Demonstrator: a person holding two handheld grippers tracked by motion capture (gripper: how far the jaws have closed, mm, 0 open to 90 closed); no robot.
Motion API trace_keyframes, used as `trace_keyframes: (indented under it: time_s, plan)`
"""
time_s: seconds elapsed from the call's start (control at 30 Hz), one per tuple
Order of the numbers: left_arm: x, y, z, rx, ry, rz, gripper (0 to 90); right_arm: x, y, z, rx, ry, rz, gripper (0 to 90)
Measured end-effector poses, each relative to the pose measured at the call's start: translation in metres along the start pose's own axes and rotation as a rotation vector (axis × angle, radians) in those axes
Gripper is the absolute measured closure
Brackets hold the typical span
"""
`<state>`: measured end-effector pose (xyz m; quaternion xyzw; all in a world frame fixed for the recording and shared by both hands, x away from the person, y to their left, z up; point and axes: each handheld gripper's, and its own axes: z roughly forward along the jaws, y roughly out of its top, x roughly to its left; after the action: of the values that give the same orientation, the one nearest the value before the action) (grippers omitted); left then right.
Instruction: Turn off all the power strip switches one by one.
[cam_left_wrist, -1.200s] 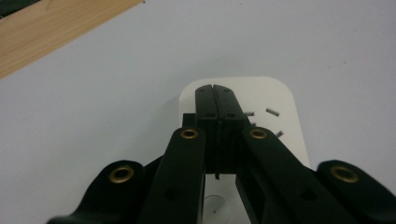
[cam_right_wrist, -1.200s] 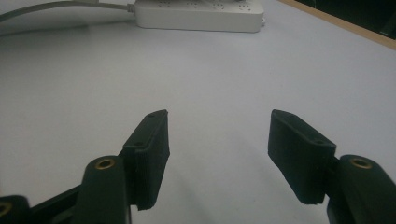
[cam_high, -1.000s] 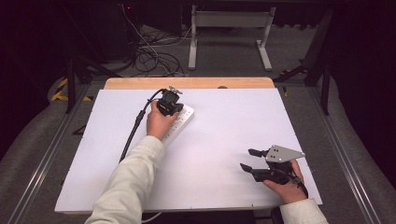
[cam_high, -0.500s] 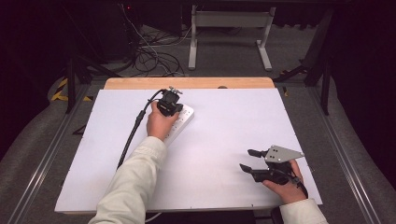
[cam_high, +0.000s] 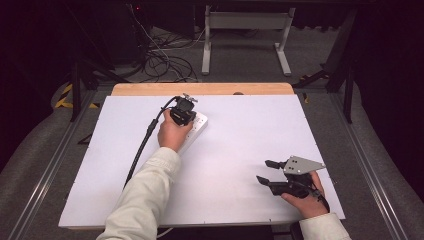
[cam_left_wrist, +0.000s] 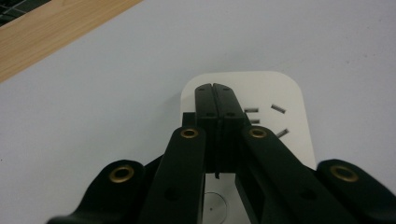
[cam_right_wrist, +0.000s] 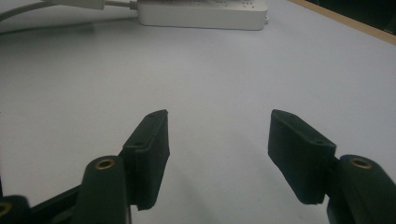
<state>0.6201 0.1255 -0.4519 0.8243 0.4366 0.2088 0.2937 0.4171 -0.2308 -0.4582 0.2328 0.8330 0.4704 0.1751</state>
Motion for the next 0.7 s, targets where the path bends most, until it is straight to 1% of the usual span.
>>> trace_keyframes:
  time_s: [0.03, 0.1, 0.13, 0.2, 0.23, 0.27, 0.3, 0.33, 0.37, 0.4, 0.43, 0.47, 0.53, 0.6, 0.63, 0.67, 0.7]
  plan:
    - [-0.001, 0.000, 0.000, 0.000, 0.005, 0.005, 90.0, 0.000, 0.000, 0.000, 0.000, 0.000, 0.000, 39.5]
    - [-0.002, 0.000, 0.000, 0.004, 0.013, 0.004, 90.0, 0.000, 0.000, 0.000, 0.000, 0.000, 0.000, 39.5]
    - [-0.005, 0.001, 0.001, 0.021, 0.062, 0.032, 90.0, 0.000, 0.000, 0.000, 0.000, 0.001, -0.002, 39.5]
    - [-0.005, 0.001, 0.001, 0.020, 0.059, 0.028, 90.0, 0.000, 0.000, 0.000, 0.000, 0.001, -0.002, 39.4]
    - [0.002, -0.001, 0.000, 0.001, 0.012, -0.023, 90.0, 0.000, 0.000, 0.000, 0.000, 0.002, -0.002, 39.4]
    - [0.005, -0.002, 0.000, 0.000, -0.015, -0.039, 90.0, 0.000, 0.000, 0.000, 0.000, 0.001, -0.001, 39.5]
    - [0.005, -0.002, 0.000, 0.000, -0.015, -0.039, 90.0, 0.000, 0.000, 0.000, 0.000, 0.001, -0.001, 39.5]
    - [0.007, 0.000, -0.001, 0.011, -0.039, -0.046, 90.0, 0.000, 0.000, 0.000, 0.000, 0.002, -0.001, 39.4]
    - [0.007, 0.000, -0.001, 0.011, -0.039, -0.046, 90.0, 0.000, 0.000, 0.000, 0.000, 0.002, -0.001, 39.4]
    - [0.009, 0.001, -0.007, 0.004, -0.072, -0.062, 90.0, -0.001, 0.000, 0.000, -0.001, 0.000, 0.003, 39.4]
    - [0.009, 0.001, -0.007, 0.004, -0.072, -0.062, 90.0, -0.001, 0.000, 0.000, -0.003, 0.001, 0.004, 39.4]
    - [0.009, 0.002, -0.015, -0.041, -0.087, -0.055, 90.0, -0.002, 0.000, 0.000, -0.003, 0.001, 0.005, 39.4]
    - [0.009, 0.007, -0.025, -0.077, -0.092, -0.043, 90.0, -0.002, 0.000, 0.000, -0.003, 0.000, 0.004, 39.4]
    - [0.008, 0.011, -0.037, -0.123, -0.108, -0.053, 90.0, -0.002, 0.000, 0.000, -0.003, 0.000, 0.005, 39.5]
    - [0.008, 0.012, -0.042, -0.138, -0.119, -0.054, 89.9, -0.002, 0.000, 0.000, -0.005, -0.001, 0.005, 39.4]
    - [0.008, 0.012, -0.042, -0.138, -0.119, -0.054, 89.7, -0.001, 0.000, -0.001, -0.006, -0.002, 0.006, 39.4]
    - [0.007, 0.013, -0.048, -0.148, -0.123, -0.053, 85.7, -0.001, 0.000, -0.001, -0.006, -0.002, 0.004, 39.4]
